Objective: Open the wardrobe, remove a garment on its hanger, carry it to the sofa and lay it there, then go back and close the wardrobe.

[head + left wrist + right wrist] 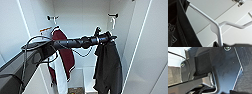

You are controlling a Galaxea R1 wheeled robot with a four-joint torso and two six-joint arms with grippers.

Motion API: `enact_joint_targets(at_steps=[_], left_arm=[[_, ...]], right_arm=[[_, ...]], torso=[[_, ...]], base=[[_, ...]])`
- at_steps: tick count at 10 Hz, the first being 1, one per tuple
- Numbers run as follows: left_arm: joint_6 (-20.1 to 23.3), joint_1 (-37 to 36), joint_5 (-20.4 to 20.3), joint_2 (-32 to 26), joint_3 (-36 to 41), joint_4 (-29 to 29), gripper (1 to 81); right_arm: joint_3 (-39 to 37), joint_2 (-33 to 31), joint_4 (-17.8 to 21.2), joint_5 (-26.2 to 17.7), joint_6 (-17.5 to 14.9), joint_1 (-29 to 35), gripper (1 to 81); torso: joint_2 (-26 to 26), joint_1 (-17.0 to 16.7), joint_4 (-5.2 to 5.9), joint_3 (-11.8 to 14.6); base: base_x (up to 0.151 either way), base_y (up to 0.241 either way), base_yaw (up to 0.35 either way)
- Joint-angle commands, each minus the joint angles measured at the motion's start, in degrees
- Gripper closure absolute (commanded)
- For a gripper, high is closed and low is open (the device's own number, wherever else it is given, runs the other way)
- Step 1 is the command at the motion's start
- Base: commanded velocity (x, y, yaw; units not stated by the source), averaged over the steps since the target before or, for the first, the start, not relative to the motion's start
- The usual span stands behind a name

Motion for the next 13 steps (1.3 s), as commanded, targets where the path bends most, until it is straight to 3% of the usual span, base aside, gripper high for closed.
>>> enact_joint_targets(at_steps=[1, 13], left_arm=[[0.80, -11.43, -2.16, -0.18, 0.09, 1.26, 81.1], [0.80, -11.35, -2.16, -0.44, 2.02, 1.35, 81.1]], right_arm=[[0.45, 0.30, 0.07, -3.20, 0.05, 2.03, 1.0], [0.45, 0.38, 0.16, -3.20, 0.05, 2.21, 1.0]], torso=[[0.00, 0.00, 0.00, 0.00], [0.00, 0.00, 0.00, 0.00]], base=[[-0.099, 0.000, 0.000], [-0.100, 0.000, 0.000]])
